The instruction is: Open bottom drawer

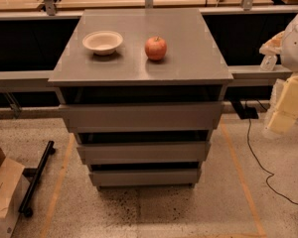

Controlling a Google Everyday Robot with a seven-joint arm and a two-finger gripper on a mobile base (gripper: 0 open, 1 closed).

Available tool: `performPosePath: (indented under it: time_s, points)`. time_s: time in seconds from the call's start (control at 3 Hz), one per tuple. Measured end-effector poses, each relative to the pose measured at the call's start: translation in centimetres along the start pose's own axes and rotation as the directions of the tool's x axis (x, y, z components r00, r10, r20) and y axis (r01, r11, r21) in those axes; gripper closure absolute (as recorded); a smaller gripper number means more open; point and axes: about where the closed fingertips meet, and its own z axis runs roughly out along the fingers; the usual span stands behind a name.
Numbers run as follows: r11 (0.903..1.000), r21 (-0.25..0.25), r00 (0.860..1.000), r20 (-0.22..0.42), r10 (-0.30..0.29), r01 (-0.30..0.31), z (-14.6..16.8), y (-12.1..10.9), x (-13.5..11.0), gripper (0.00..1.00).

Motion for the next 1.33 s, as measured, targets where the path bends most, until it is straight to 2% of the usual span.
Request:
performPosePath:
  time_s: [0.33,0.67,1.0,1.33]
  points:
    - [1.0000,0.000,1.000,0.000,0.000,0.000,0.0,0.0,0.0,0.00]
    - [0.9999,0.015,1.000,0.002,-0.008,0.008,2.2,0.1,0.5,0.00]
    - [0.9998,0.017,1.000,0.004,0.005,-0.005,7.5,0.6,2.2,0.00]
    - [0.9967,-0.050,0.998,0.024,0.065,-0.064,12.7,1.0,3.3,0.00]
